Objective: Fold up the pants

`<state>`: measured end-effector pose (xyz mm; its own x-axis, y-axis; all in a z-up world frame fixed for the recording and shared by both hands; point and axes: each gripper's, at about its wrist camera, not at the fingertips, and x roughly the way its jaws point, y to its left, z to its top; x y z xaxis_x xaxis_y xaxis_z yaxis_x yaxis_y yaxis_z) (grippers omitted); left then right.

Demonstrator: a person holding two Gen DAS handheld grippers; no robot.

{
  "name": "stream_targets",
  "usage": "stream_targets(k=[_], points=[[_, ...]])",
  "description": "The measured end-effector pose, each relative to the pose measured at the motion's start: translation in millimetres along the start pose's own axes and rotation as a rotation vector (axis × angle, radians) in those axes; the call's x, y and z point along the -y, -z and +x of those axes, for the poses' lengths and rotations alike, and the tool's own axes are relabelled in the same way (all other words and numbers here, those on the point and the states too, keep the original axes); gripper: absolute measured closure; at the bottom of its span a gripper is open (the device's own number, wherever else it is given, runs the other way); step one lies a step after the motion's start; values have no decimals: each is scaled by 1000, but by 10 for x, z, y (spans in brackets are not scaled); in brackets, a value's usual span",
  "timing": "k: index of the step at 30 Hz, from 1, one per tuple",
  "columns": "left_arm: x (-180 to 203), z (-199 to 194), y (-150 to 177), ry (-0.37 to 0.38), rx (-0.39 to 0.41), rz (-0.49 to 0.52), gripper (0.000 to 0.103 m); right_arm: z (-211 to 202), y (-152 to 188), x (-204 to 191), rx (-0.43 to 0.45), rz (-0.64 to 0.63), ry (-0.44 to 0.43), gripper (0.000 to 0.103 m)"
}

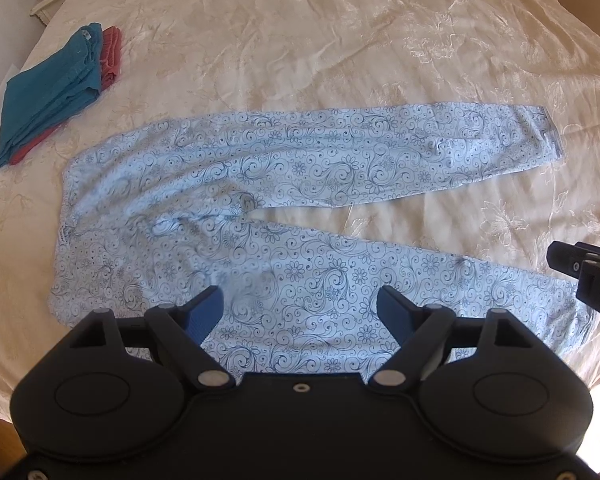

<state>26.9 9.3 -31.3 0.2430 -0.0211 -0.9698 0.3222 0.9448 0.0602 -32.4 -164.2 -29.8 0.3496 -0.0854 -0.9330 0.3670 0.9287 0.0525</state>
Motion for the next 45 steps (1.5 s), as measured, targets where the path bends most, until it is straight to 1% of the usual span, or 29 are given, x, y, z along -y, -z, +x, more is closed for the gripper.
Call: stream_targets(k=[13, 34, 39, 41, 45], points=[[-47, 3, 23, -2, -3, -5, 19, 4, 6, -20, -2, -1, -1, 82], [-67, -32, 44, 1, 1, -17, 19, -67, 30, -29, 28, -7, 20, 82], [-61, -94, 28, 1, 42, -16, 19, -77, 19, -56, 36, -25, 71, 82], [-53, -125, 17, 4, 63, -5, 19, -97, 20, -61, 58, -32, 96, 82], [-41, -184, -10, 12, 109, 14, 19, -138, 20, -75, 99, -26, 190, 82]])
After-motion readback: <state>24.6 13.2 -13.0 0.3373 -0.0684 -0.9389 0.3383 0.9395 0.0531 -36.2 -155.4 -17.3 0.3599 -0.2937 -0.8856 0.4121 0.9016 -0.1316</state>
